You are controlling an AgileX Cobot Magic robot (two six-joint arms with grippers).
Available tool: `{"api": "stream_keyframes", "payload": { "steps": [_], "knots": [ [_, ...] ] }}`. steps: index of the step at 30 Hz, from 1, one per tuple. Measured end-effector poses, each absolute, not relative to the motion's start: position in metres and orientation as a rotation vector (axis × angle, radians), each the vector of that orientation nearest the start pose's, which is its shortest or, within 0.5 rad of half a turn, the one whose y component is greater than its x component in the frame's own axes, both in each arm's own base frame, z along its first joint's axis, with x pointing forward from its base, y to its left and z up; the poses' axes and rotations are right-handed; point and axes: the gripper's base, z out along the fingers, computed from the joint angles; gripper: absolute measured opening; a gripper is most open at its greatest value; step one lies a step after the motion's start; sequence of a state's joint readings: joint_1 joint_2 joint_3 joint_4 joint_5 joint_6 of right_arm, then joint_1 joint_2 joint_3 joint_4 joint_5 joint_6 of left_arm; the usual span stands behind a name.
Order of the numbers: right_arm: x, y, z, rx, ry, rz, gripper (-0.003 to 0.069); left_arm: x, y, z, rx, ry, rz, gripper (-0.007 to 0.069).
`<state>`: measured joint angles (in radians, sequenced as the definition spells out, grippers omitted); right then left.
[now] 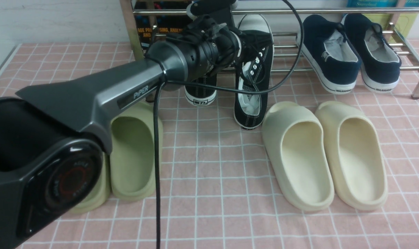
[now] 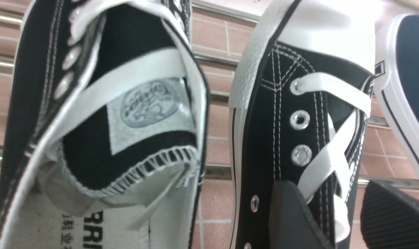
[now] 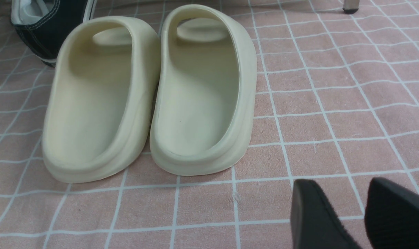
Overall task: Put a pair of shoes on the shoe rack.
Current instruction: Use the left arm to put a shoe into the shoe rack
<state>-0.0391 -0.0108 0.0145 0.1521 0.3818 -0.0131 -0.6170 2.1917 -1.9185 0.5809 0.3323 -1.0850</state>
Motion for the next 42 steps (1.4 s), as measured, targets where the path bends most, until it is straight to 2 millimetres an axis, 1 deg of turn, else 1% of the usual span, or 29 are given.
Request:
{"api": "stream_keyframes", "payload": {
  "steps": [5, 6, 7, 8, 10, 13, 16, 21, 26, 28, 29, 31, 32, 33, 34, 35, 36, 37, 40, 42],
  "knots": [
    [0.052, 0.003, 0.175, 0.117, 1.862, 0.114, 0.024, 0.437, -0.289, 0.271, -0.023, 2.074, -0.514, 0.0302],
    [0.052, 0.003, 0.175, 0.117, 1.862, 0.114, 0.024, 0.435, -0.289, 0.272, -0.008, 2.084, -0.484, 0.0301],
    [0.052, 0.003, 0.175, 0.117, 1.862, 0.114, 0.024, 0.433, -0.288, 0.272, 0.043, 2.099, -0.424, 0.0304],
    [0.052, 0.003, 0.175, 0.117, 1.862, 0.114, 0.024, 0.433, -0.288, 0.272, 0.048, 2.107, -0.409, 0.0304],
    [0.052, 0.003, 0.175, 0.117, 1.862, 0.114, 0.024, 0.425, -0.29, 0.271, 0.162, 2.16, -0.3, 0.0322],
    [0.052, 0.003, 0.175, 0.117, 1.862, 0.114, 0.024, 0.412, -0.295, 0.27, 0.299, 2.222, -0.226, 0.0349],
    [0.052, 0.003, 0.175, 0.117, 1.862, 0.114, 0.024, 0.403, -0.3, 0.268, 0.38, 2.287, -0.22, 0.0371],
    [0.052, 0.003, 0.175, 0.117, 1.862, 0.114, 0.024, 0.404, -0.3, 0.261, 0.41, 2.311, -0.22, 0.0379],
    [0.052, 0.003, 0.175, 0.117, 1.862, 0.114, 0.024, 0.409, -0.302, 0.247, 0.43, 2.315, -0.204, 0.0365],
    [0.052, 0.003, 0.175, 0.117, 1.862, 0.114, 0.024, 0.412, -0.304, 0.236, 0.441, 2.317, -0.199, 0.0335],
    [0.052, 0.003, 0.175, 0.117, 1.862, 0.114, 0.024, 0.413, -0.304, 0.235, 0.442, 2.317, -0.199, 0.0332],
    [0.052, 0.003, 0.175, 0.117, 1.862, 0.114, 0.024, 0.417, -0.308, 0.223, 0.426, 2.317, -0.207, 0.0267],
    [0.052, 0.003, 0.175, 0.117, 1.862, 0.114, 0.024, 0.417, -0.308, 0.22, 0.417, 2.318, -0.21, 0.0247],
    [0.052, 0.003, 0.175, 0.117, 1.862, 0.114, 0.024, 0.419, -0.308, 0.218, 0.396, 2.315, -0.213, 0.02],
    [0.052, 0.003, 0.175, 0.117, 1.862, 0.114, 0.024, 0.42, -0.309, 0.217, 0.375, 2.311, -0.219, 0.0157],
    [0.052, 0.003, 0.175, 0.117, 1.862, 0.114, 0.024, 0.42, -0.309, 0.218, 0.365, 2.311, -0.223, 0.0139],
    [0.052, 0.003, 0.175, 0.117, 1.862, 0.114, 0.024, 0.42, -0.308, 0.218, 0.329, 2.307, -0.229, 0.0068],
    [0.052, 0.003, 0.175, 0.117, 1.862, 0.114, 0.024, 0.421, -0.308, 0.218, 0.304, 2.309, -0.234, 0.004],
    [0.052, 0.003, 0.175, 0.117, 1.862, 0.114, 0.024, 0.422, -0.307, 0.222, 0.252, 2.315, -0.243, 0.002],
    [0.052, 0.003, 0.175, 0.117, 1.862, 0.114, 0.024, 0.423, -0.307, 0.233, 0.196, 2.314, -0.252, 0.0018]
  ]
}}
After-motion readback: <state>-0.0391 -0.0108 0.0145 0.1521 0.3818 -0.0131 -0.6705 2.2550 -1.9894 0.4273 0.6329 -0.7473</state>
